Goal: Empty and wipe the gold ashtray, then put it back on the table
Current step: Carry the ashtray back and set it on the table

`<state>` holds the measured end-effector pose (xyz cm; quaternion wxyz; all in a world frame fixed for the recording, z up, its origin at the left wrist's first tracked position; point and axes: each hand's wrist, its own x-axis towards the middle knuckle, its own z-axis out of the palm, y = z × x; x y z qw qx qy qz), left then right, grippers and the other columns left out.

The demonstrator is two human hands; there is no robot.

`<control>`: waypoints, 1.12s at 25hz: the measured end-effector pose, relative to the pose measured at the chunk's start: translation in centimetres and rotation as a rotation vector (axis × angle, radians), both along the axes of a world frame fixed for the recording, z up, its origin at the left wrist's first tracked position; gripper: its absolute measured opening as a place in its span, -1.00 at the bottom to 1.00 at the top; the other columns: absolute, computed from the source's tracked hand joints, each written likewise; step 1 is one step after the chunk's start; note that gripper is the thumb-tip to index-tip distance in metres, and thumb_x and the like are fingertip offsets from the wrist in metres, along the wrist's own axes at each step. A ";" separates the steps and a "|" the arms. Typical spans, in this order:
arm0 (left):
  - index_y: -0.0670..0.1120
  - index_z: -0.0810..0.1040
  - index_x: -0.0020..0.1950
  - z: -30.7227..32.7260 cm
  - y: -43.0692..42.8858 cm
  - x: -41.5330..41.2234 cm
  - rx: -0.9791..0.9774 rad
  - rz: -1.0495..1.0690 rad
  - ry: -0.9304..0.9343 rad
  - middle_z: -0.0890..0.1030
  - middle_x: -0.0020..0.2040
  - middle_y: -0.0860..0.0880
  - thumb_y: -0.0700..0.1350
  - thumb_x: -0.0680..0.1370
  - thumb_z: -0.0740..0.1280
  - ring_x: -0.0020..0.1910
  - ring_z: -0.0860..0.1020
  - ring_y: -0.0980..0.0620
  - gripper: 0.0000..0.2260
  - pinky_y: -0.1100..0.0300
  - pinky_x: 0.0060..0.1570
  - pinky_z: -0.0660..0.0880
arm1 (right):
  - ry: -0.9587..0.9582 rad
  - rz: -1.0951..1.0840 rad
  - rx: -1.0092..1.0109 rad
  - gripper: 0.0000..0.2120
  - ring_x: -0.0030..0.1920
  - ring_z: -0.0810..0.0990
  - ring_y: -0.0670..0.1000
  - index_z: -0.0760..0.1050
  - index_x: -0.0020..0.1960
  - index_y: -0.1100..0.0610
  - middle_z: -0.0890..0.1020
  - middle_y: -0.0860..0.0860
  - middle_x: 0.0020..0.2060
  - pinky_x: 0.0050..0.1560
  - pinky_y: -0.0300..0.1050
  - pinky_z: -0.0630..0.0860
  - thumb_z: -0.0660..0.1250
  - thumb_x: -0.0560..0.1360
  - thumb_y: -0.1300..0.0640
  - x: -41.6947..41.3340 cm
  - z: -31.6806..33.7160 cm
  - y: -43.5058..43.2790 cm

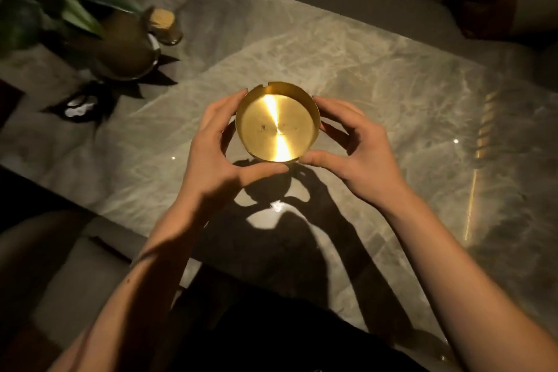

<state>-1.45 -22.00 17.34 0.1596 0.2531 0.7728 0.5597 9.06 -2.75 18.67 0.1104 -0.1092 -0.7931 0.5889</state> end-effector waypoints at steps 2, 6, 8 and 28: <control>-0.05 0.36 0.49 0.2 -2.4 -0.6 -0.004 0.027 0.005 0.40 0.37 0.03 0.13 0.13 0.63 0.41 0.41 0.13 -0.02 0.05 0.44 0.40 | -0.001 0.044 -0.010 -0.30 0.34 0.50 -0.04 0.43 0.39 0.17 0.53 0.04 0.29 0.38 -0.05 0.44 0.58 0.29 0.14 -1.3 -0.1 -1.8; -0.05 0.36 0.48 1.0 -7.0 -1.5 -0.062 0.094 0.097 0.40 0.37 0.02 0.15 0.15 0.61 0.40 0.41 0.12 -0.05 0.17 0.43 0.39 | 0.027 0.157 -0.031 -0.30 0.31 0.52 -0.05 0.43 0.37 0.15 0.53 0.01 0.25 0.35 -0.11 0.46 0.56 0.28 0.08 -4.2 -0.3 -5.5; -0.03 0.36 0.47 0.9 -9.2 -2.1 -0.087 0.138 0.104 0.40 0.37 0.00 0.14 0.15 0.61 0.41 0.40 0.10 -0.06 0.16 0.43 0.38 | 0.039 0.200 -0.033 -0.31 0.30 0.52 -0.07 0.43 0.36 0.09 0.53 -0.04 0.23 0.35 -0.14 0.45 0.58 0.29 0.11 -5.7 -0.6 -7.3; -0.11 0.38 0.44 -11.4 -30.0 -19.7 -0.261 0.287 -0.041 0.38 0.31 0.02 -0.15 0.19 0.67 0.28 0.42 0.11 -0.12 0.53 0.15 0.41 | -0.185 0.325 0.182 -0.29 0.22 0.51 0.04 0.41 0.39 0.17 0.50 0.10 0.21 0.32 -0.09 0.44 0.58 0.31 0.09 -25.9 -13.1 -28.1</control>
